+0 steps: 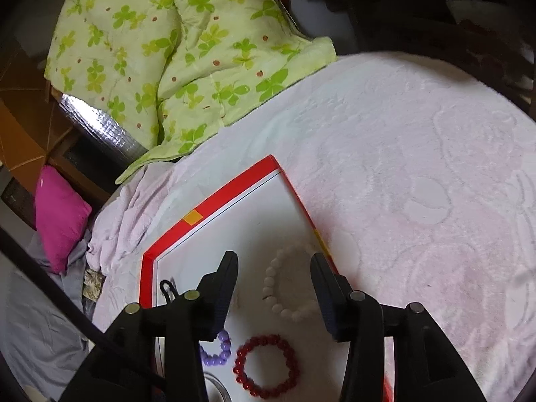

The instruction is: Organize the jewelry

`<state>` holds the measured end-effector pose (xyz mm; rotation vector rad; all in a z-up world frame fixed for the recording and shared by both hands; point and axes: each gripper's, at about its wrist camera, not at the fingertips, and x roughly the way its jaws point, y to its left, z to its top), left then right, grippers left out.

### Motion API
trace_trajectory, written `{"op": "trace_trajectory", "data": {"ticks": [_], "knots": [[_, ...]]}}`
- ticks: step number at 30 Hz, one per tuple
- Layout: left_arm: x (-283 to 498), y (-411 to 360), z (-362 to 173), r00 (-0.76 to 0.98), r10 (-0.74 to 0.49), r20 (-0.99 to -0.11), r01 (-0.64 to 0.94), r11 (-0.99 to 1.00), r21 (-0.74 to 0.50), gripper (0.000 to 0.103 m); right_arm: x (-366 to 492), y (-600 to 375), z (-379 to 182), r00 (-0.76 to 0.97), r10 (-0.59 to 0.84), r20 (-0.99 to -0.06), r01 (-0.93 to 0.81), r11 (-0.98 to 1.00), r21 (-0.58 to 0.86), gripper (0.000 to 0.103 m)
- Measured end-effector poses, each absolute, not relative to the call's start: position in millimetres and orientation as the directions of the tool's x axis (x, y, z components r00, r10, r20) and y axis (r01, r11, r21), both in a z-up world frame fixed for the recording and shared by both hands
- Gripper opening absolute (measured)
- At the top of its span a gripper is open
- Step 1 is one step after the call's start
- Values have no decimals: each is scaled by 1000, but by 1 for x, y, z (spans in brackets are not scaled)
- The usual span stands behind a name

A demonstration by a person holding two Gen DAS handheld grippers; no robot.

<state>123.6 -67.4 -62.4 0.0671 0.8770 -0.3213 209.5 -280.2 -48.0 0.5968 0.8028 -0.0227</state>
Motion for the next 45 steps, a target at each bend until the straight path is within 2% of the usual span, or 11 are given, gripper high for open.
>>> {"op": "trace_trajectory", "data": {"ticks": [8,12,16,23,29,34,40,43,45], "knots": [[112,-42,-55,615,-189,-765,238,970,-49,71,166,-281,-31,706,186,-684,223,857,464,49],[101,-27,-52,626,-160,-763,209,977,-33,72,136,-276,-24,702,153,-696,219,883,416,60],[87,-15,-46,647,-140,-749,204,979,-7,72,101,-269,-24,695,138,-706,185,914,360,61],[58,0,-33,682,-137,-718,210,978,13,73,41,-266,-38,684,146,-715,168,922,349,62],[35,9,-25,709,-97,-698,182,982,48,74,8,-252,-29,735,121,-667,137,937,321,62],[-1,26,-12,727,-48,-685,121,991,59,74,-24,-226,-10,790,110,-604,70,961,267,68],[-40,37,22,765,47,-642,54,989,137,74,-50,-198,7,795,115,-595,0,982,190,68],[-60,40,46,787,50,-615,40,990,132,83,-63,-192,18,801,120,-586,-17,984,178,68],[-73,40,62,805,53,-591,33,991,133,84,-72,-191,29,808,119,-576,-23,985,171,69]]}}
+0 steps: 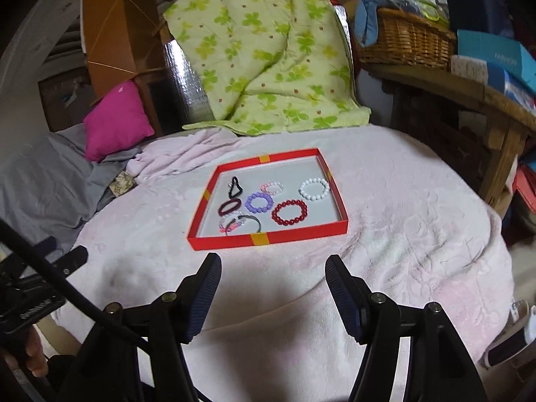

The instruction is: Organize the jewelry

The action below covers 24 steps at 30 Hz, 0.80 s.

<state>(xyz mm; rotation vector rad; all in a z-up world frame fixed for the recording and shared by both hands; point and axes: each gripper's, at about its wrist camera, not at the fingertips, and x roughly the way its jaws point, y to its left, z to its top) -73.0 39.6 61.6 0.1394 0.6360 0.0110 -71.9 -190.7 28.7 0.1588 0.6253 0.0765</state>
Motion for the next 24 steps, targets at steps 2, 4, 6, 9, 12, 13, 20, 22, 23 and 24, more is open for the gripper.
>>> {"op": "trace_trajectory", "data": {"ticks": [2,4,6,9,12,13,20,22,23,24], "knots": [[-87,38,80,821,57,-568,28,990,139,85,-81,-189,41,816,115,-566,-30,987,157,69],[-96,37,94,831,58,-553,23,990,139,86,-93,-189,53,830,107,-548,-32,989,145,70],[-105,37,108,841,61,-538,13,991,133,87,-103,-187,64,840,106,-531,-39,990,136,71],[-118,33,124,853,72,-517,-1,991,136,88,-117,-187,80,855,108,-508,-48,990,131,72],[-133,27,138,870,100,-483,-25,987,159,90,-129,-186,92,866,116,-487,-58,989,133,72],[-138,24,141,875,109,-472,-30,985,172,90,-133,-186,95,869,120,-480,-63,989,134,72],[-160,13,160,896,101,-432,-9,977,212,91,-156,-184,114,888,117,-444,-73,991,115,74],[-163,11,164,899,101,-425,-10,977,212,91,-161,-184,117,891,115,-439,-73,991,113,74],[-164,11,165,901,101,-422,-11,977,211,91,-162,-185,118,892,114,-437,-72,991,112,74],[-165,11,167,903,102,-418,-15,978,208,91,-164,-185,120,894,112,-434,-71,991,110,75]]}}
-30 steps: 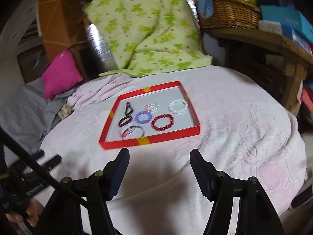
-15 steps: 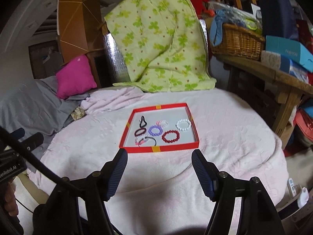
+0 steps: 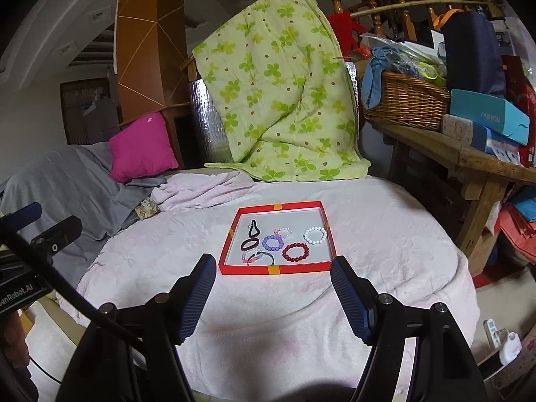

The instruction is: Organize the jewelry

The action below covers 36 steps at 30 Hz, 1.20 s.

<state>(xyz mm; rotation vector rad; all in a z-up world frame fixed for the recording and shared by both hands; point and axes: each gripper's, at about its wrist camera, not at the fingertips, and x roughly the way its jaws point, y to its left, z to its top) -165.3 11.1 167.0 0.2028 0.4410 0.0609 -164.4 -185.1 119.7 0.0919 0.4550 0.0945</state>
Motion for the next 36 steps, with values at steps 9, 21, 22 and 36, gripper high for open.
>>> {"op": "trace_trajectory", "data": {"ticks": [9,21,22,36], "knots": [[-170,11,172,907,107,-408,-32,982,186,92,-172,-192,125,897,89,-432,-46,993,110,76],[-171,10,172,902,111,-417,-41,984,174,92,-182,-191,131,896,42,-441,-7,997,81,76],[-172,10,172,903,112,-414,-43,984,174,92,-182,-191,131,897,39,-441,-4,997,80,76],[-176,10,172,906,115,-407,-46,984,175,92,-181,-185,128,890,50,-453,-18,997,75,76]]}}
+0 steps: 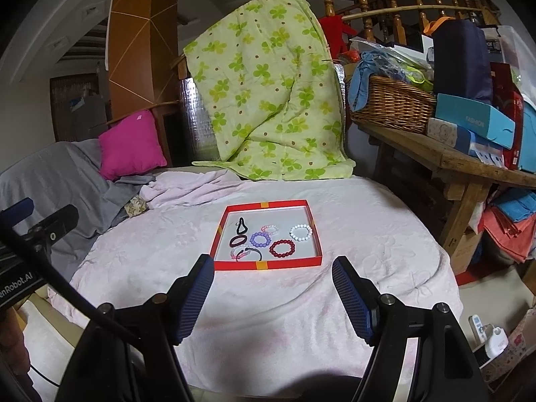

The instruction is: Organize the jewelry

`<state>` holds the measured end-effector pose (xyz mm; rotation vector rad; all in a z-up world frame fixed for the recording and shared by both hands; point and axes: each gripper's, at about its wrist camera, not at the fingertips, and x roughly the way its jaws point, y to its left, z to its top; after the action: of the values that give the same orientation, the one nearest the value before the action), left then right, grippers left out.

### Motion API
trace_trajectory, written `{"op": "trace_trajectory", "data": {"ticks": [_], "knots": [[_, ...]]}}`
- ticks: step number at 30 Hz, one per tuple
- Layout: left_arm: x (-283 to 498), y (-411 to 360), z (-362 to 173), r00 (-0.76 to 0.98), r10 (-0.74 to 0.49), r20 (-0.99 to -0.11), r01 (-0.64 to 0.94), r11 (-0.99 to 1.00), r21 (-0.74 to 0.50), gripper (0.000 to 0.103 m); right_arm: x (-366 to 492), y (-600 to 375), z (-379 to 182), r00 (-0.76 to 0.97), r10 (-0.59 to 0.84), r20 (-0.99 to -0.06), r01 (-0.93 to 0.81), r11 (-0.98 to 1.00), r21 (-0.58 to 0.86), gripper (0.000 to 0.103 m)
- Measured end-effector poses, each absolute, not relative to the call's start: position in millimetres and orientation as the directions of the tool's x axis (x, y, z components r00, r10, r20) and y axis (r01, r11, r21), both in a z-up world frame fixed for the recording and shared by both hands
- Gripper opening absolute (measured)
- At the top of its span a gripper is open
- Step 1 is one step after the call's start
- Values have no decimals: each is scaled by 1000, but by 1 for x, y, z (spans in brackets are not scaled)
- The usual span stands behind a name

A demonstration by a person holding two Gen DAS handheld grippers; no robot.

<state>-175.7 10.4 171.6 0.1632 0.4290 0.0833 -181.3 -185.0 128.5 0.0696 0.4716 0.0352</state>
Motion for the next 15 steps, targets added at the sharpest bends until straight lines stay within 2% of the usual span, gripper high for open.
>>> {"op": "trace_trajectory", "data": {"ticks": [15], "knots": [[-176,11,169,904,111,-414,-43,984,171,92,-180,-181,124,888,53,-457,-21,997,75,77]]}}
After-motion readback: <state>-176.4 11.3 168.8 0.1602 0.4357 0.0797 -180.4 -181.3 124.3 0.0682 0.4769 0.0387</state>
